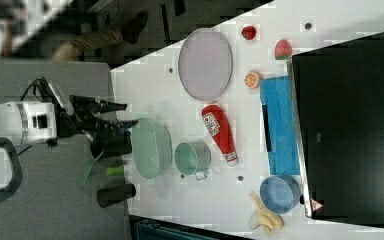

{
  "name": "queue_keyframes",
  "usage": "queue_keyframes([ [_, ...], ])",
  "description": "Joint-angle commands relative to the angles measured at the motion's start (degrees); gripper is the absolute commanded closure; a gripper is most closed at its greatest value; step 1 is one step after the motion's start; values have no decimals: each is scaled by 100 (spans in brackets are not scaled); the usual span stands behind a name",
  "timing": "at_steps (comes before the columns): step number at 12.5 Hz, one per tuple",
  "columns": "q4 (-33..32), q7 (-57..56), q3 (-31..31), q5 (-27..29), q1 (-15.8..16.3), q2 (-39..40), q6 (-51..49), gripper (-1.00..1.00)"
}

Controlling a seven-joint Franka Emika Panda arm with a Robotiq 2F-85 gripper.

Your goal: Pick Ketchup from the table and place in oven.

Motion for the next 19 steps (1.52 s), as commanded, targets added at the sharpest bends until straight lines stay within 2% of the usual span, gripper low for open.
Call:
queue_keyframes([
  [1, -1225, 823, 6, -141, -138, -2766, -1406, -60],
  [3, -1232, 822, 6, -141, -138, -2763, -1406, -99],
  [6, -1345, 823, 57, -137, -100, -2616, -1202, -100],
  [10, -1716, 533, 281, -137, 42, -1902, -274, -100],
  [14, -2085, -790, 422, -137, 149, -916, 766, -100],
  [19, -2356, -3054, 439, -141, 188, 364, 2194, -100],
])
